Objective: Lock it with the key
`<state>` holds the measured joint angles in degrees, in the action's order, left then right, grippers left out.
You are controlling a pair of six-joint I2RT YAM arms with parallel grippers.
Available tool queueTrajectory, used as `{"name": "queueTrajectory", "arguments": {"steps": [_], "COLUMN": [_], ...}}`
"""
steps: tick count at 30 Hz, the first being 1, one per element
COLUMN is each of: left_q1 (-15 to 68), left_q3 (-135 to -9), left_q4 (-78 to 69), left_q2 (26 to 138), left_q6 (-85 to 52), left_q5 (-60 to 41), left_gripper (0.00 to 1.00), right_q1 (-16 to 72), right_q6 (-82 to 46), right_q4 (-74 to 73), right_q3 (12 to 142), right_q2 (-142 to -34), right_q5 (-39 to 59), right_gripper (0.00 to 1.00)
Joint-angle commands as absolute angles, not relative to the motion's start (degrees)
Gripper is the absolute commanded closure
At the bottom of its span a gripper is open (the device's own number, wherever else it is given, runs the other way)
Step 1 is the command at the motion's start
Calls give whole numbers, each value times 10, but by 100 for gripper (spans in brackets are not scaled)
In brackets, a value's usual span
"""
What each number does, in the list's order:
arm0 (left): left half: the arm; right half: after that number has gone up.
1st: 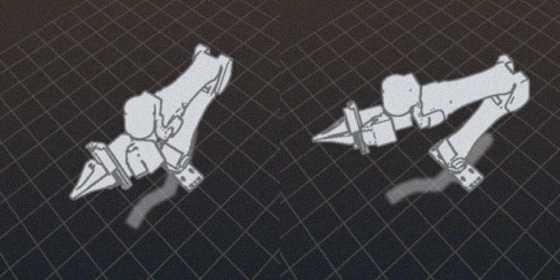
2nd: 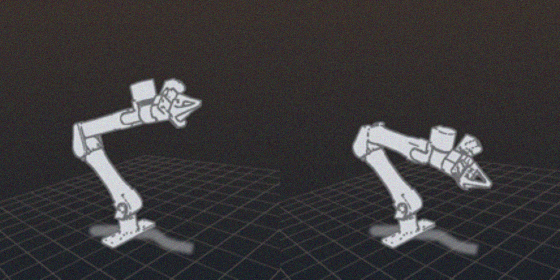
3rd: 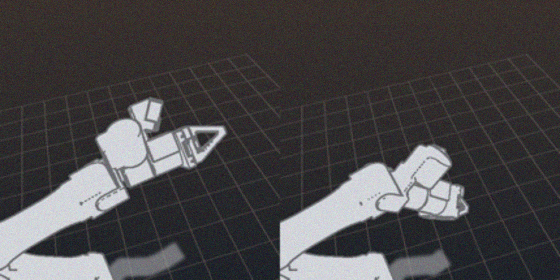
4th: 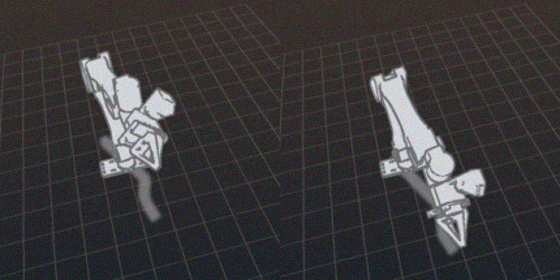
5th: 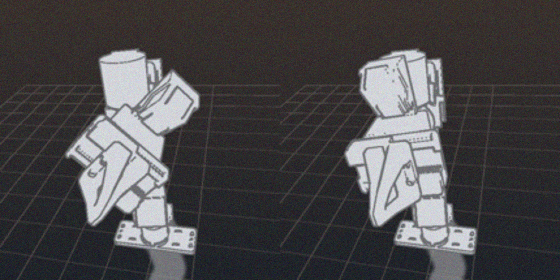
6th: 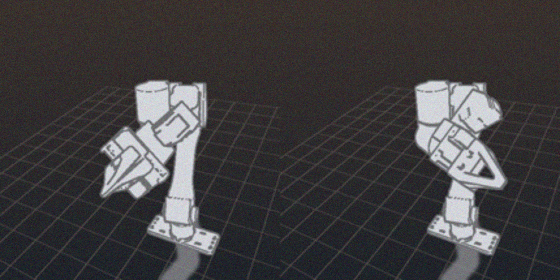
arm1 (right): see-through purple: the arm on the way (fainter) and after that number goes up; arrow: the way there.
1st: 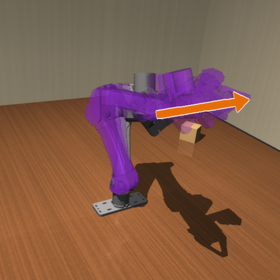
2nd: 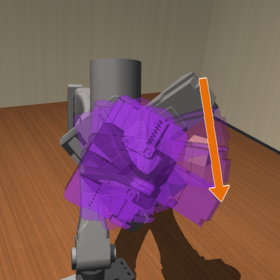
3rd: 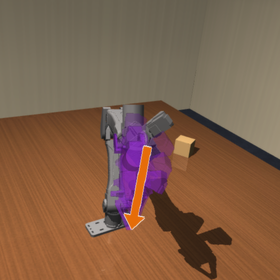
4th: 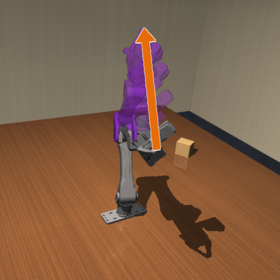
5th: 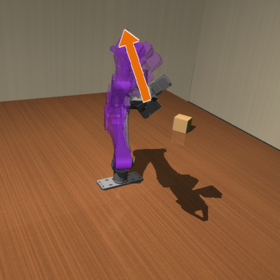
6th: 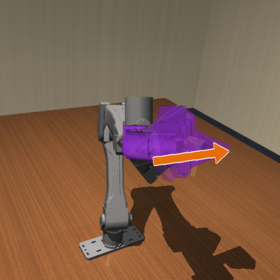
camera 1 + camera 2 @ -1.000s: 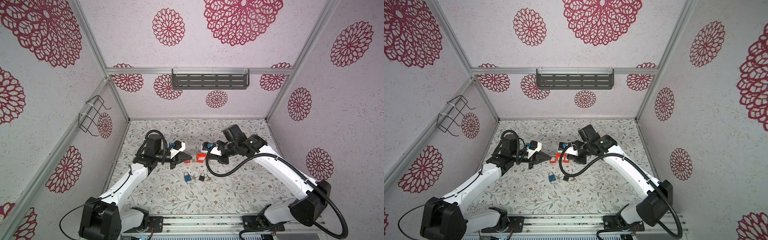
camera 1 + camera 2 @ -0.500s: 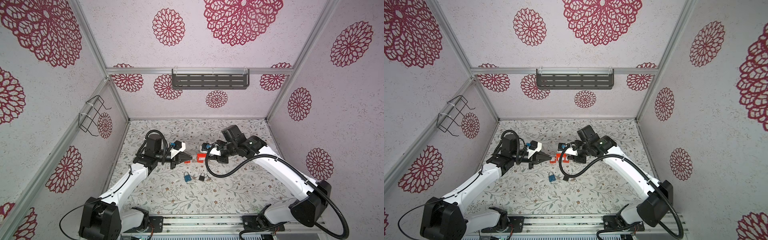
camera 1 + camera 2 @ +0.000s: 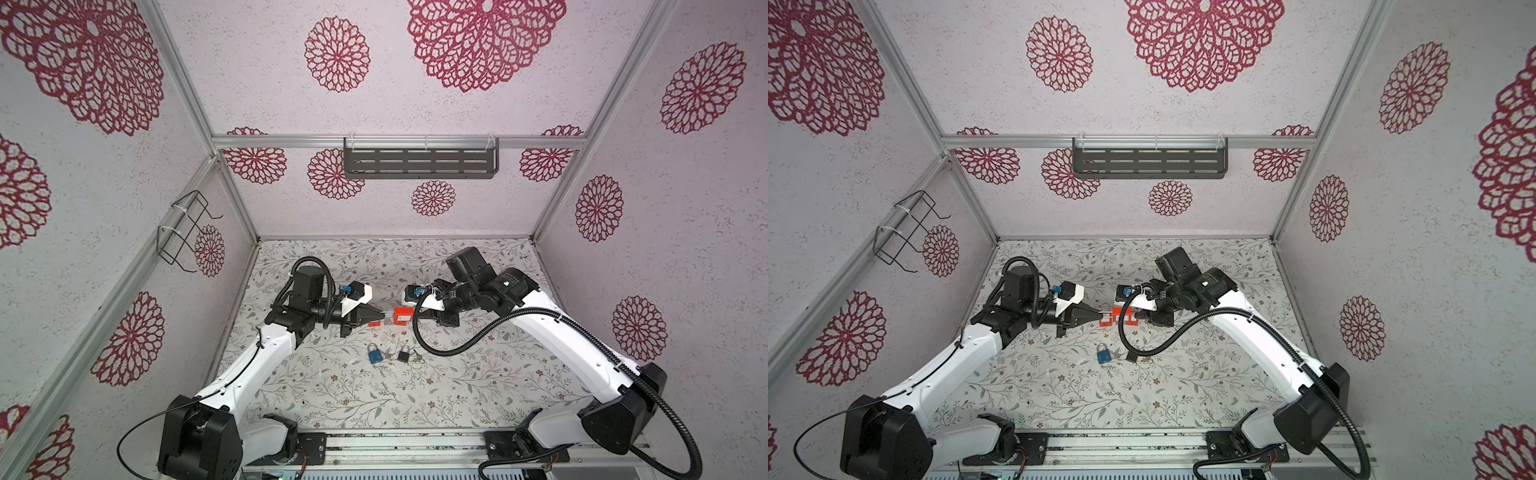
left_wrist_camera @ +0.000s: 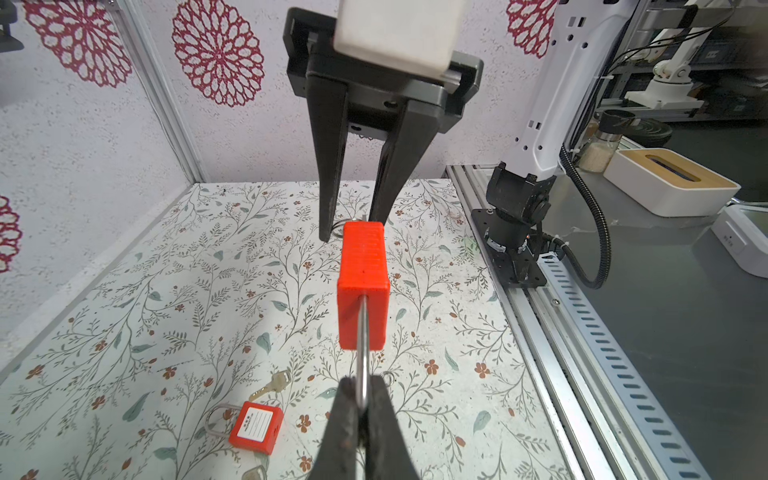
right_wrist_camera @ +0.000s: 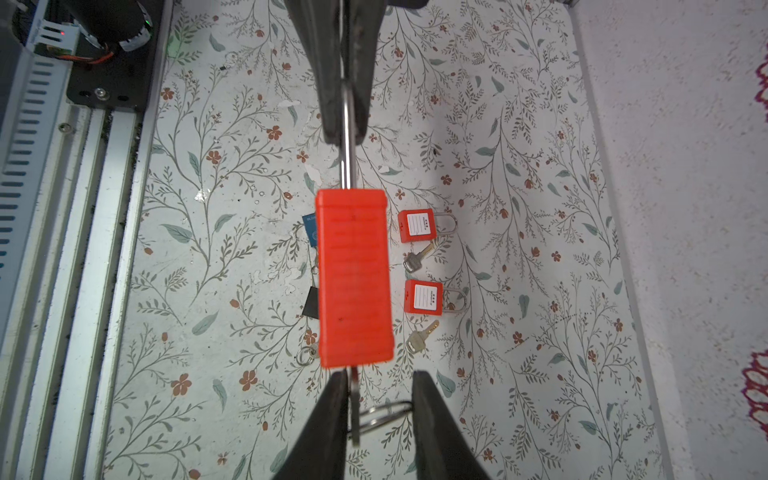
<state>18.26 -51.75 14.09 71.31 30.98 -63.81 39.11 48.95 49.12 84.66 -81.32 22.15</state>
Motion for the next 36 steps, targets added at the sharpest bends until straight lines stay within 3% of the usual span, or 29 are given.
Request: {"name": "queueTrajectory", "arguments": {"steps": [1,24,36], "left_q1": [190,190,188], "left_q3": [-532,-540,-548], "left_q4": [156,192,218], "left_q2": [718,717,715], "left_q6": [330,357,376], "left_q5": [-650,-644,-641], "left_gripper": [100,100,100], "right_q1": [392,392,388], "right_q6": [497,505,516], "right_q4": [501,536,534], "right_q3": [866,867,836], "right_q2": [-815,-824,-805], "right_q5": [243,250,236], "right_gripper": [70,91,95]}}
